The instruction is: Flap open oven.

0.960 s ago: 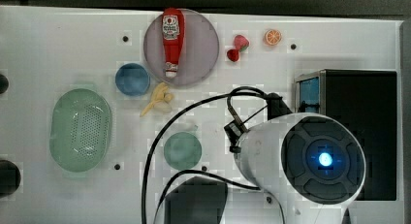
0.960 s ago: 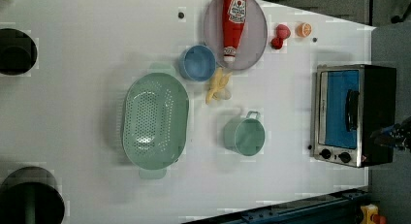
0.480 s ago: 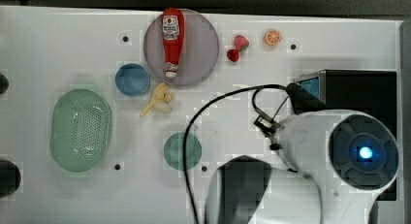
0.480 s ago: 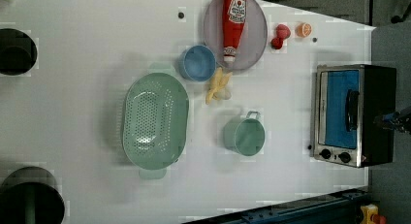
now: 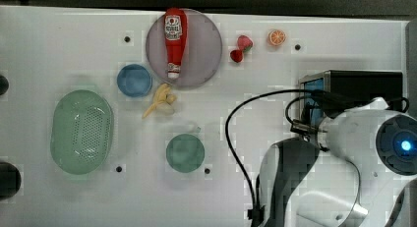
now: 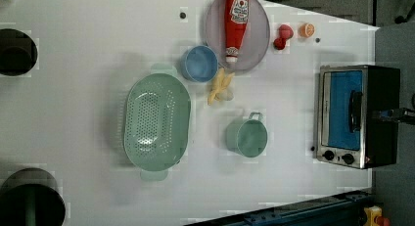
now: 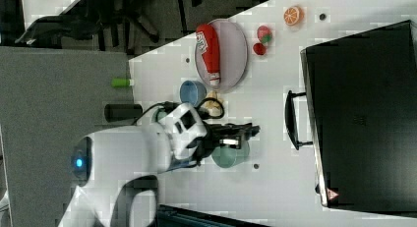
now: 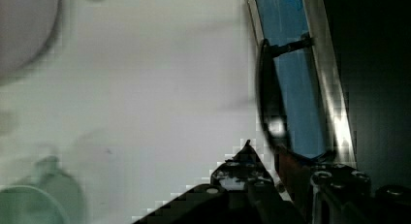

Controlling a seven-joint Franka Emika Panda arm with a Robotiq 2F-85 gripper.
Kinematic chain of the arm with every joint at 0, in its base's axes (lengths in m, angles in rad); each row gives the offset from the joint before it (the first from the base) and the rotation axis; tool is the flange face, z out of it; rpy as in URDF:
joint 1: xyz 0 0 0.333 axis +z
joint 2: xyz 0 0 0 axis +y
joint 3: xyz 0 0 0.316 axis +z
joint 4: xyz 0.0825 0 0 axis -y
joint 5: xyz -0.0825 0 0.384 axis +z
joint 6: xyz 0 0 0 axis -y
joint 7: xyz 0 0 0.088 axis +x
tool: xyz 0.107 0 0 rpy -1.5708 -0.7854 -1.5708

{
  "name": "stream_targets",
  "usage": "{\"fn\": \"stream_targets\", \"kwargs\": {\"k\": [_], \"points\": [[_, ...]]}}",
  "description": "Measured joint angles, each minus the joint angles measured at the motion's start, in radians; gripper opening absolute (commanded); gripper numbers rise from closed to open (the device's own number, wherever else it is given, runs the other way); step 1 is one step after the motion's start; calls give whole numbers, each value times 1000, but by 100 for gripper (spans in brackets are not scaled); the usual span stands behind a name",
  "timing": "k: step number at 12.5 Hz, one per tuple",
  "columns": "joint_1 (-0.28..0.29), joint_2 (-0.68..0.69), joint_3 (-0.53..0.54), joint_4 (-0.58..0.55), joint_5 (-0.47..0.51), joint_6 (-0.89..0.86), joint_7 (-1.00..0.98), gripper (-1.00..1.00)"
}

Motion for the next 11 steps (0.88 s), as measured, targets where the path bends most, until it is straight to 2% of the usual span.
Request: {"fn": "stream_targets", "kwargs": {"k": [4,6,11], "points": [[-9,59,-74,-14,-10,87,-94,-65],[-21,97,-76,-16,-11,99,-108,-65],[-7,176,-78,-29,-3,184,-119,-65]]}}
